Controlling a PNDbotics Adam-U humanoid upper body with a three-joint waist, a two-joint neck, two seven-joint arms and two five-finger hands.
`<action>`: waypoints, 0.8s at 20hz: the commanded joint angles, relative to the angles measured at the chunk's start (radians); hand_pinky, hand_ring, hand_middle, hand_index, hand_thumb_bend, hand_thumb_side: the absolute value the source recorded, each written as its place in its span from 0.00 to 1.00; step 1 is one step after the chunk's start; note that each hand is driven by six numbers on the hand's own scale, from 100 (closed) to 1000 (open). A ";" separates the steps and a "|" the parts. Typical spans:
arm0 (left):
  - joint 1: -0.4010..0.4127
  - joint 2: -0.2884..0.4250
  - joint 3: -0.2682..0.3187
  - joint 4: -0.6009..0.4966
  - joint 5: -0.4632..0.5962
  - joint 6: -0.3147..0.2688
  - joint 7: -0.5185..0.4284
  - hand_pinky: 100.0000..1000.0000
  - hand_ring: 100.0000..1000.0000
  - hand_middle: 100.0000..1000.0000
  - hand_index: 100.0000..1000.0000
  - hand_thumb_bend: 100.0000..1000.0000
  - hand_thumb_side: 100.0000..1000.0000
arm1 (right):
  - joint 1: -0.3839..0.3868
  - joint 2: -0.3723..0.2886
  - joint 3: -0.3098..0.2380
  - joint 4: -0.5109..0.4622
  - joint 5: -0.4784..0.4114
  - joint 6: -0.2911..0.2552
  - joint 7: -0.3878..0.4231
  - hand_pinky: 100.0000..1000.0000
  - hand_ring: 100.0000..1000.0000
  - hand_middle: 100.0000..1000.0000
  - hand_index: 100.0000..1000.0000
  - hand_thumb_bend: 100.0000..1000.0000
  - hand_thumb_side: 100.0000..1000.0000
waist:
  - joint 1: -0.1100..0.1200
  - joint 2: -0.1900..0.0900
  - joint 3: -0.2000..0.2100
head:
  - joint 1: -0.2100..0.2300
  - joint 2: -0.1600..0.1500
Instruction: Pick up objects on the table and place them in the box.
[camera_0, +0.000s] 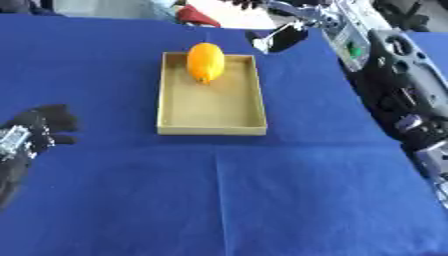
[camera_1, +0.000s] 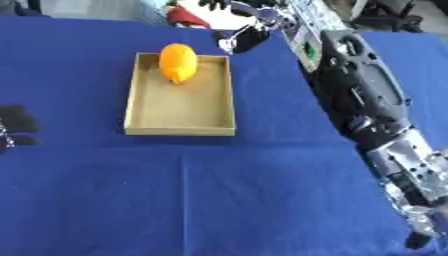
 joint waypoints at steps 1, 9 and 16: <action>-0.002 0.018 0.013 -0.010 -0.002 0.000 0.009 0.72 0.75 0.68 0.83 0.00 0.90 | 0.006 -0.071 0.021 -0.108 -0.107 -0.009 0.026 0.74 0.74 0.74 0.94 0.00 0.31 | 0.009 -0.022 -0.008 | 0.009 -0.002; 0.009 0.017 0.028 -0.010 -0.004 -0.002 0.033 0.72 0.75 0.65 0.83 0.00 0.90 | 0.141 -0.158 0.024 -0.396 -0.278 0.048 0.042 0.73 0.74 0.75 0.96 0.00 0.40 | 0.024 -0.016 -0.042 | 0.030 -0.001; 0.013 0.013 0.032 -0.010 -0.009 -0.002 0.042 0.72 0.75 0.65 0.83 0.00 0.91 | 0.246 -0.151 -0.009 -0.508 -0.317 0.083 0.001 0.71 0.72 0.74 0.95 0.00 0.38 | 0.033 -0.010 -0.065 | 0.055 0.003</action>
